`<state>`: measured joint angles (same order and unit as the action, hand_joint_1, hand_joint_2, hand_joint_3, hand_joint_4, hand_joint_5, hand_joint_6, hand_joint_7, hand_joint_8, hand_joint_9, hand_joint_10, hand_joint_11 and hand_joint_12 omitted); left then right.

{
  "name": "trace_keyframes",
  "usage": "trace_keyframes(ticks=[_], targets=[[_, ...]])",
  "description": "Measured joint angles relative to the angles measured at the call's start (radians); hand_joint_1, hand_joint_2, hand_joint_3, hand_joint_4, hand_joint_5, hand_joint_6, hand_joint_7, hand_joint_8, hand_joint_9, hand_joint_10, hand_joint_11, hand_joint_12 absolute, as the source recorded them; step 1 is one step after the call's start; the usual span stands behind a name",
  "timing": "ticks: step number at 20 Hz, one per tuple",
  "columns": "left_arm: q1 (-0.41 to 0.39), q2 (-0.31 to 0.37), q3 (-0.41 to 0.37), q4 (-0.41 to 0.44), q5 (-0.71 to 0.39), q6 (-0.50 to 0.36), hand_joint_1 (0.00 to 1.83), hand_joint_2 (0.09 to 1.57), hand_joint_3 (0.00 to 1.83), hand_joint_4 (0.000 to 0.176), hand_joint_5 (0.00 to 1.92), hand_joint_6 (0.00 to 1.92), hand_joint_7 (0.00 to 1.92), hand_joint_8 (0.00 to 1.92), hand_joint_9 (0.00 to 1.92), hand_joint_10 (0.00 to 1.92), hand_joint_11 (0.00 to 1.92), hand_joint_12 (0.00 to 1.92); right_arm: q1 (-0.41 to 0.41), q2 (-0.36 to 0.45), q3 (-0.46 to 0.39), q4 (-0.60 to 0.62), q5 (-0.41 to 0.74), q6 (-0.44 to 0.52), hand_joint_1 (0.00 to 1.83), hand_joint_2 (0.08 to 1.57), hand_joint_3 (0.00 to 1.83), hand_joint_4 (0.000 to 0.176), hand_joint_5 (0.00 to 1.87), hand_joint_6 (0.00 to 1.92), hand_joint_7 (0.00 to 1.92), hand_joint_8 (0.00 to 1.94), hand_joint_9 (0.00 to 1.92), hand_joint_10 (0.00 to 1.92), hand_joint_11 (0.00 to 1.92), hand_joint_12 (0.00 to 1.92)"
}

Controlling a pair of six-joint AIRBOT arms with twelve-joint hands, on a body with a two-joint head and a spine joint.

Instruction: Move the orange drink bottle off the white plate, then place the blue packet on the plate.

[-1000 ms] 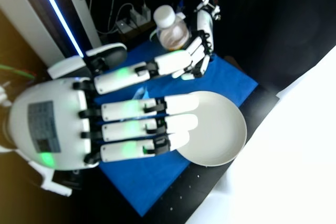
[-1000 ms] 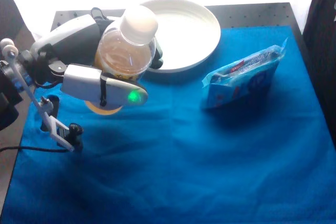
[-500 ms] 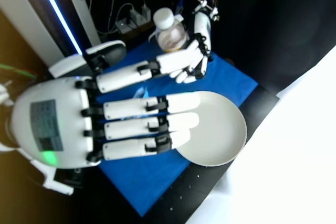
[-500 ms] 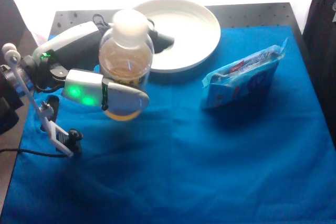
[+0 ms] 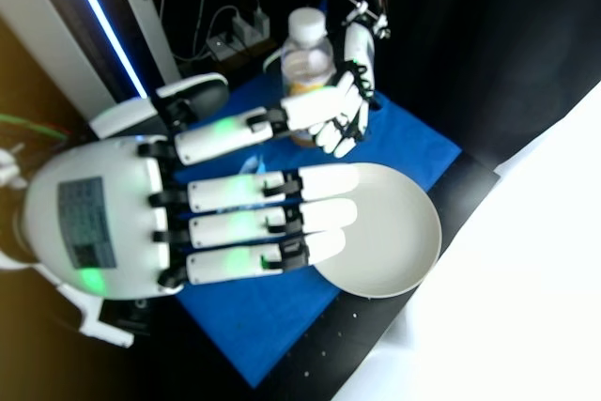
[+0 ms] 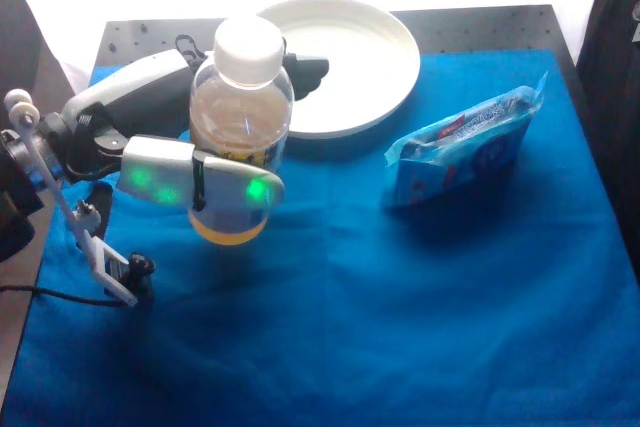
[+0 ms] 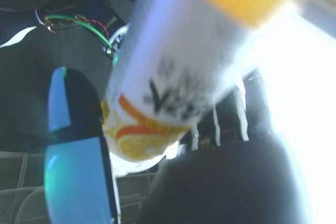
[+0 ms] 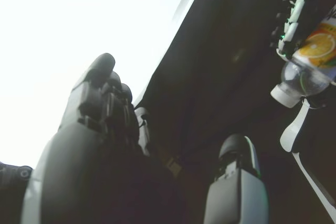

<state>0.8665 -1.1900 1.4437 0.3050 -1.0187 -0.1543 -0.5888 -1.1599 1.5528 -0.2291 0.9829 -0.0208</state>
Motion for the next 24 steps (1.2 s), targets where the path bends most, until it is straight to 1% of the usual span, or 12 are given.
trace_keyframes(ticks=[1,3,4,5,7,8,11,13,17,20,23,24], targets=[[0.0,0.0,0.0,0.0,0.0,0.0,0.73,1.05,0.0,0.0,0.33,0.0,0.29,0.0,0.26,0.0,0.0,0.58,0.0,0.0,0.0,0.0,0.0,0.0,0.47,0.95,0.0,0.176,0.01,0.0,0.1,0.0,0.11,0.0,0.0,0.69],[0.0,0.0,0.0,0.003,0.0,0.0,0.71,1.02,0.0,0.038,0.19,0.0,0.18,0.0,0.17,0.0,0.0,0.47,0.0,-0.001,0.0,0.0,0.0,0.0,0.46,0.94,0.0,0.176,0.01,0.0,0.09,0.0,0.11,0.0,0.0,0.7],[0.0,0.0,0.0,0.002,0.0,0.0,0.69,0.99,0.0,0.086,0.11,0.0,0.12,0.0,0.12,0.0,0.0,0.37,0.0,-0.002,0.0,0.0,0.0,0.0,0.45,0.95,0.0,0.176,0.0,0.0,0.1,0.0,0.12,0.0,0.0,0.73],[0.0,0.0,0.0,0.002,0.0,0.0,0.66,0.98,0.0,0.096,0.04,0.0,0.07,0.0,0.07,0.0,0.0,0.28,0.0,-0.002,0.0,0.0,0.0,0.0,0.45,0.94,0.0,0.176,0.01,0.0,0.1,0.0,0.13,0.0,0.0,0.75],[0.002,0.0,0.0,0.003,0.0,0.0,0.59,0.88,0.0,0.163,0.0,0.0,0.0,0.0,0.0,0.0,0.0,0.09,0.0,-0.002,0.0,0.0,0.0,0.0,0.46,0.95,0.0,0.176,0.0,0.0,0.09,0.0,0.11,0.0,0.0,0.72],[0.002,0.0,0.0,0.006,0.0,-0.004,0.56,0.86,0.0,0.171,0.0,0.0,0.0,0.0,0.0,0.0,0.0,0.02,0.0,-0.002,0.0,0.0,0.0,0.0,0.45,0.95,0.0,0.176,0.0,0.0,0.08,0.0,0.1,0.0,0.0,0.71],[0.008,0.013,-0.008,0.005,-0.018,-0.011,0.52,0.82,0.0,0.162,0.0,0.0,0.0,0.0,0.0,0.0,0.0,0.0,0.0,-0.002,0.0,0.0,0.0,0.0,0.47,0.96,0.0,0.176,0.0,0.0,0.07,0.0,0.08,0.0,0.0,0.64],[0.018,0.019,-0.009,0.009,-0.017,-0.012,0.5,0.8,0.0,0.175,0.0,0.0,0.0,0.0,0.0,0.0,0.0,0.0,0.0,-0.002,0.0,0.0,0.0,0.0,0.46,0.96,0.0,0.176,0.0,0.0,0.07,0.0,0.08,0.0,0.0,0.63],[0.037,0.048,-0.027,0.015,-0.013,-0.012,0.5,0.73,0.0,0.176,0.0,0.0,0.0,0.0,0.0,0.0,0.0,0.0,0.0,-0.002,0.0,0.0,0.001,0.001,0.5,0.92,0.0,0.176,0.0,0.0,0.07,0.0,0.1,0.0,0.0,0.79],[0.054,0.093,-0.05,0.017,0.0,-0.011,0.5,0.75,0.01,0.176,0.0,0.0,0.0,0.0,0.0,0.0,0.0,0.0,0.0,-0.002,0.0,-0.001,0.001,0.001,0.53,0.85,0.0,0.176,0.0,0.0,0.04,0.0,0.08,0.0,0.0,0.78],[0.064,0.133,-0.06,0.025,0.006,-0.007,0.57,0.74,0.0,0.176,0.0,0.0,0.0,0.0,0.0,0.0,0.0,0.0,0.0,-0.003,0.0,-0.008,0.003,0.001,0.58,0.83,0.0,0.176,0.0,0.0,0.0,0.0,0.02,0.0,0.0,0.58],[0.064,0.146,-0.066,0.026,0.009,-0.004,0.5,0.73,0.0,0.176,0.0,0.0,0.0,0.0,0.0,0.0,0.0,0.0,0.0,-0.003,0.0,-0.008,0.002,0.001,0.58,0.82,0.0,0.176,0.0,0.0,0.0,0.0,0.01,0.0,0.0,0.57]])
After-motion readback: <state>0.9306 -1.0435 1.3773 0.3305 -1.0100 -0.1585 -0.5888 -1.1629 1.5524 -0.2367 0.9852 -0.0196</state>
